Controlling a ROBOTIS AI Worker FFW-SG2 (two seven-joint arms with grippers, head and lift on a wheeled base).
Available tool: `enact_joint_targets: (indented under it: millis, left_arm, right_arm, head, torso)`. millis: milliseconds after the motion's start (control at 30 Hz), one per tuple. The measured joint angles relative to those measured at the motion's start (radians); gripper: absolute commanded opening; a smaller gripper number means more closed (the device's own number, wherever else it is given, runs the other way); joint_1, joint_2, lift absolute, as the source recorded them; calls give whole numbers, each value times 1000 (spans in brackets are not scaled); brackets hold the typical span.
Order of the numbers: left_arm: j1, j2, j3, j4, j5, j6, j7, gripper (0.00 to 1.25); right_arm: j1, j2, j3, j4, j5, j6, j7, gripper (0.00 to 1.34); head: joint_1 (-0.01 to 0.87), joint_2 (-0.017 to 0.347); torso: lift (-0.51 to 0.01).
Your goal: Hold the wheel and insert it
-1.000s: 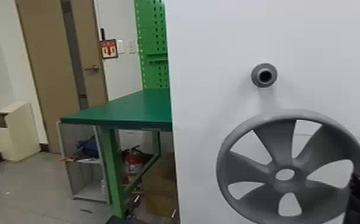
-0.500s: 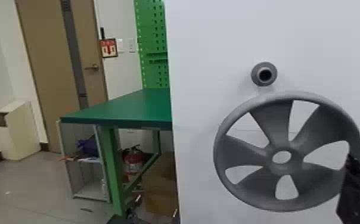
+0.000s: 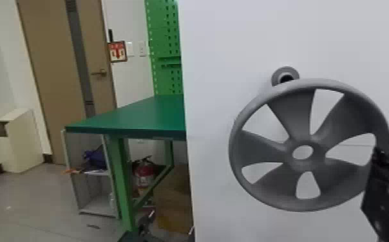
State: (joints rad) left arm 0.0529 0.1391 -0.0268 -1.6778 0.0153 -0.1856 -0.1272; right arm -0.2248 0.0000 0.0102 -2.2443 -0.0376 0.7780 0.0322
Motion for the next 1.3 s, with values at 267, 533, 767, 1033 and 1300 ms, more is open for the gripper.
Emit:
enact_joint_targets:
  millis: [267, 533, 767, 1033, 1300]
  left_arm:
    - [-2, 0, 0, 1, 0, 0, -2, 1149]
    - [-3, 0, 0, 2, -7, 2, -10, 1147]
    - [-4, 0, -1, 3, -12, 3, -14, 1147]
    - [-4, 0, -1, 2, -14, 3, -20, 1147]
    - [-4, 0, -1, 2, -22, 5, -26, 1149]
  right_arm:
    - [-27, 0, 0, 0, -5, 15, 0, 123]
    - [-85, 0, 3, -1, -13, 69, 0, 123]
    - [-128, 0, 11, -5, -12, 118, 0, 123]
    - [-167, 0, 21, -10, -4, 161, 0, 123]
    - [-219, 0, 33, -23, 5, 241, 0, 121]
  head:
    - [272, 310]
    - [272, 310]
    - [272, 310]
    - [272, 310]
    - [273, 310]
  torso:
    - [-485]
    - [-485]
    - [-485]
    - [-485]
    - [-485]
